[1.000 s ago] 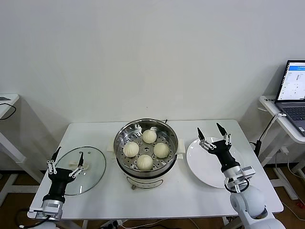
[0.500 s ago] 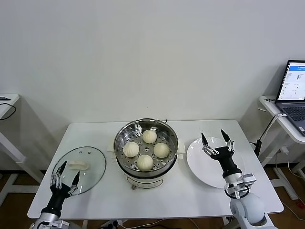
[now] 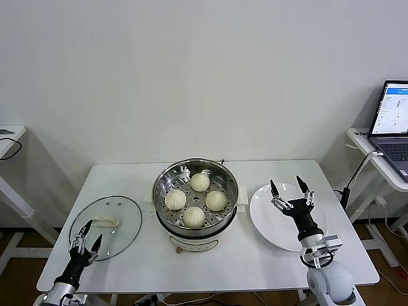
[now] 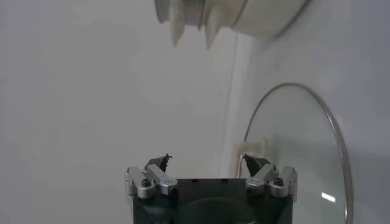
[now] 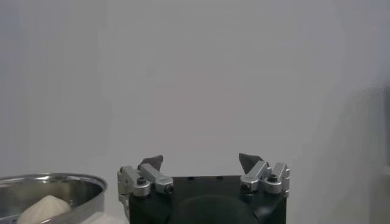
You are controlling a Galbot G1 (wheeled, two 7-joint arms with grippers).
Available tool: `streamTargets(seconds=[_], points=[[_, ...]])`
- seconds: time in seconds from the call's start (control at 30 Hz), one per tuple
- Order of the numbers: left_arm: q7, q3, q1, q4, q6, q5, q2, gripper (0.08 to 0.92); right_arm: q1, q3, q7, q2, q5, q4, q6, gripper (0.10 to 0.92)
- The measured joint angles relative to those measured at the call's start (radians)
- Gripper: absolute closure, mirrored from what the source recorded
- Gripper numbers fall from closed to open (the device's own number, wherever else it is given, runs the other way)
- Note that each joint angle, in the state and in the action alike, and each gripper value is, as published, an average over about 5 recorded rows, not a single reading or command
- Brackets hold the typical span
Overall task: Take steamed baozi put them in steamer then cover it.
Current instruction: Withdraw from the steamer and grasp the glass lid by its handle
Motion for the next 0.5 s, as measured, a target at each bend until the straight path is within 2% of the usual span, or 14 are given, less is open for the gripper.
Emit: streamTargets(seconds=[0.5], points=[[-0.017,0.018,-0.121,0.095,0.021,0.078,0.012,0.177,-0.006,0.004,-0.001,0.005,-0.008,-0.004,0.005,0.203]])
